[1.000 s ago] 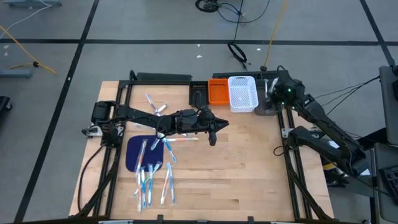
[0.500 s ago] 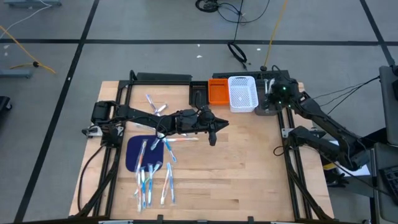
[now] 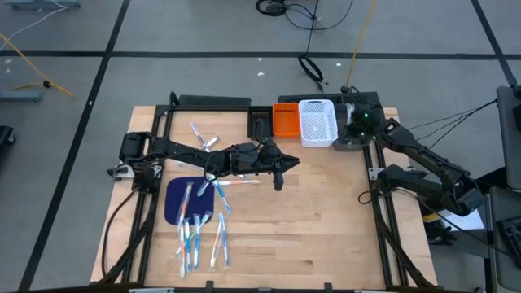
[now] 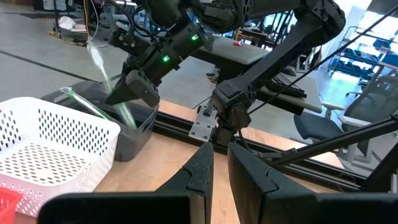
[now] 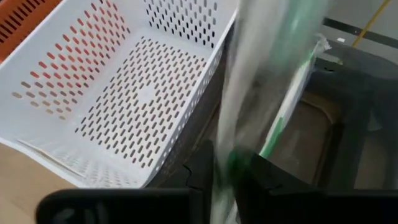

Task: Pick & Place Toothbrushes
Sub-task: Put the green toothbrush into the gray bin

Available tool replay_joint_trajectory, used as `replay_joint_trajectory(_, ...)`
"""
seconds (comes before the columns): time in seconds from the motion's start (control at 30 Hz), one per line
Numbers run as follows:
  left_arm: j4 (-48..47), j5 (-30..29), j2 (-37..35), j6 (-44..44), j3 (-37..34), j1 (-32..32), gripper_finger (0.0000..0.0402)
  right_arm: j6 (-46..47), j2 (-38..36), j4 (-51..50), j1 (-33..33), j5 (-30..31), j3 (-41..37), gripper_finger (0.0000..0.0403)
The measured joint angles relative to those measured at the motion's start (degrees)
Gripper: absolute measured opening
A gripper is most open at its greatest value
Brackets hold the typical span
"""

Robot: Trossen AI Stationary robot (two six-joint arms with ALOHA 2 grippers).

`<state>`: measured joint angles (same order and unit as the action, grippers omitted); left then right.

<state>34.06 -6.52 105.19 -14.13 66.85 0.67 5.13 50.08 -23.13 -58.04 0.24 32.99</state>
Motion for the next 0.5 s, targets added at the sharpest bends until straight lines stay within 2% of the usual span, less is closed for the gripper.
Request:
replay_joint_trajectory(0.33,-0.01,0.00,0.00,0.00,0.00,0.00,0.0047,-1.57,0.68,2.05,0.00,-0.01,-0.02,0.0138)
replay_joint_trajectory(0.5,0.31,0.02,0.00,-2.18,-0.02,-0.02,0.0047,-2.59,0.67,2.67,0.02,-0.70,-0.02,0.0160)
